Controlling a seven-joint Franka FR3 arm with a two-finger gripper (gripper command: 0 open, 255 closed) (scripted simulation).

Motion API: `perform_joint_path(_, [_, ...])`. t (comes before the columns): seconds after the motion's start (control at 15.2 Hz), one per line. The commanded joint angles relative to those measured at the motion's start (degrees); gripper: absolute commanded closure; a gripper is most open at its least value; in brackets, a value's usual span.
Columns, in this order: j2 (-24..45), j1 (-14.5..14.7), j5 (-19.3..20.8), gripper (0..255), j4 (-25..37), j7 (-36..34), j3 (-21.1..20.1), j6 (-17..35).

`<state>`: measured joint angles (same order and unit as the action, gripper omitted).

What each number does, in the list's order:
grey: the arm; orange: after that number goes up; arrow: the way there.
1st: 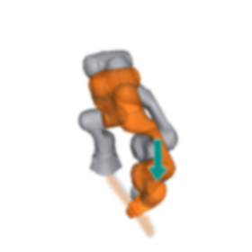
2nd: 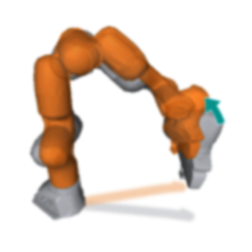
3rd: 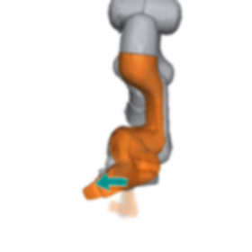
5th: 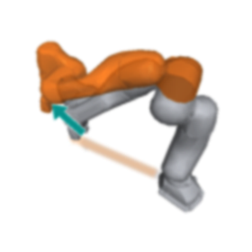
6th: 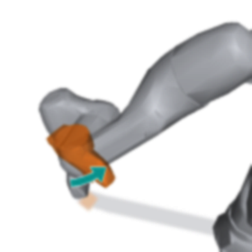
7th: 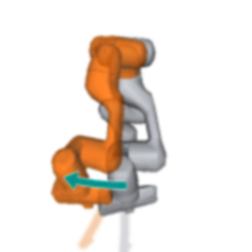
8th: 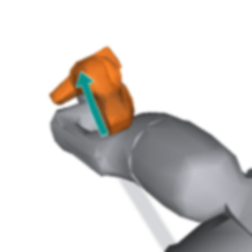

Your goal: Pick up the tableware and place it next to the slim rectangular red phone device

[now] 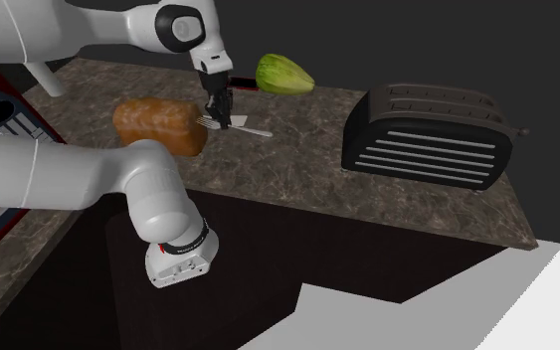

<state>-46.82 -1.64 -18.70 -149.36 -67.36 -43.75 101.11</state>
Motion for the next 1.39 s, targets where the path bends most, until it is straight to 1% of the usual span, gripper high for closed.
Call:
perform_joint_path(0.0, [2.80,-0.71,-1.06,255,3.08,-3.08,-3.34,0.25])
perform_joint_path(0.2, [6.95,-2.51,-1.74,255,8.04,-7.46,-8.33,0.38])
perform_joint_path(0.4, [11.38,-5.28,-1.62,255,13.40,-12.01,-13.92,0.51])
perform_joint_path(0.59, [16.14,-9.35,-0.61,255,19.17,-16.86,-20.60,0.61])
perform_joint_path(0.73, [19.56,-13.12,0.65,255,23.26,-20.34,-26.11,0.63])
perform_joint_path(0.86, [22.95,-18.43,2.27,255,27.58,-23.91,-33.15,0.51])
perform_joint_path(0.92, [24.43,-21.96,3.07,255,29.84,-25.61,-37.50,0.34])
perform_joint_path(1.06, [25.71,-30.96,3.66,255,34.64,-28.04,-47.66,-0.45])
perform_joint_path(1.12, [24.91,-35.63,2.92,255,37.22,-28.37,-52.44,-1.20])
perform_joint_path(1.19, [23.19,-39.67,1.48,255,39.92,-28.17,-56.21,-2.21])
perform_joint_path(1.32, [19.14,-46.21,-1.68,255,45.64,-27.65,-61.80,-4.57])
